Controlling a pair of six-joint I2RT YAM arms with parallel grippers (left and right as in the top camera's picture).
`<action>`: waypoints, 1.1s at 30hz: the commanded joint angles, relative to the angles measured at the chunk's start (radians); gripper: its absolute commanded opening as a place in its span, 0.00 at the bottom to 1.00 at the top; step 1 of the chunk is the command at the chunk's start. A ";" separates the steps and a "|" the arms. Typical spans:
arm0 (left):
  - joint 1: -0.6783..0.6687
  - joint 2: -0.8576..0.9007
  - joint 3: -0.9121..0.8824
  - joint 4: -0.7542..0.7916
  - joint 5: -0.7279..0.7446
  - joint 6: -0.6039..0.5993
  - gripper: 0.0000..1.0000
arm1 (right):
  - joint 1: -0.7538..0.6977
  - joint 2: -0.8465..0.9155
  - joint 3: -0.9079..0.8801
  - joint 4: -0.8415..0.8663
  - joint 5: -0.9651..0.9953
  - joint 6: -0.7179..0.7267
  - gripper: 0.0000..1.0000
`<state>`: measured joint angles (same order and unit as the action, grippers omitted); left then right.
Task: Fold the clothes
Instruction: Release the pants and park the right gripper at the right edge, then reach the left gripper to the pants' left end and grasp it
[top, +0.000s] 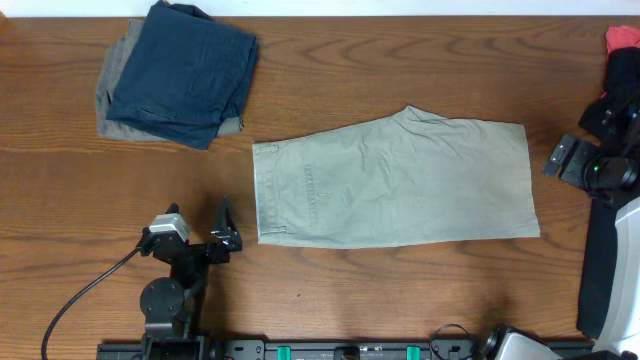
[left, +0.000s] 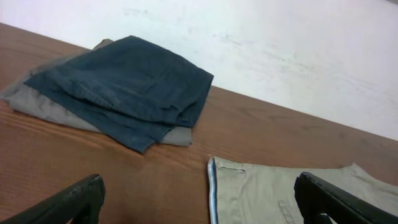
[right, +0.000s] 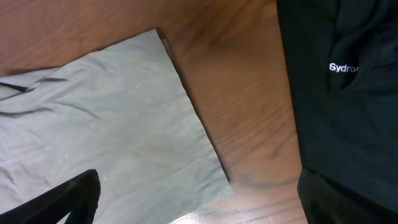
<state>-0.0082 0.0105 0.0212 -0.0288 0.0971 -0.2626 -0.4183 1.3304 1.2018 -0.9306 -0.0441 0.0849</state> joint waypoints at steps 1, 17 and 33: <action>0.003 -0.005 -0.017 -0.033 0.029 -0.034 0.98 | 0.006 -0.009 0.010 -0.002 0.018 -0.019 0.99; 0.002 0.005 0.048 0.023 0.244 -0.183 0.98 | 0.006 -0.009 0.010 -0.002 0.018 -0.019 0.99; 0.002 0.755 0.846 -0.747 -0.048 0.011 0.98 | 0.006 -0.009 0.010 -0.002 0.018 -0.019 0.99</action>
<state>-0.0082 0.6514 0.7715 -0.7246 0.1249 -0.2871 -0.4183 1.3304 1.2018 -0.9306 -0.0341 0.0814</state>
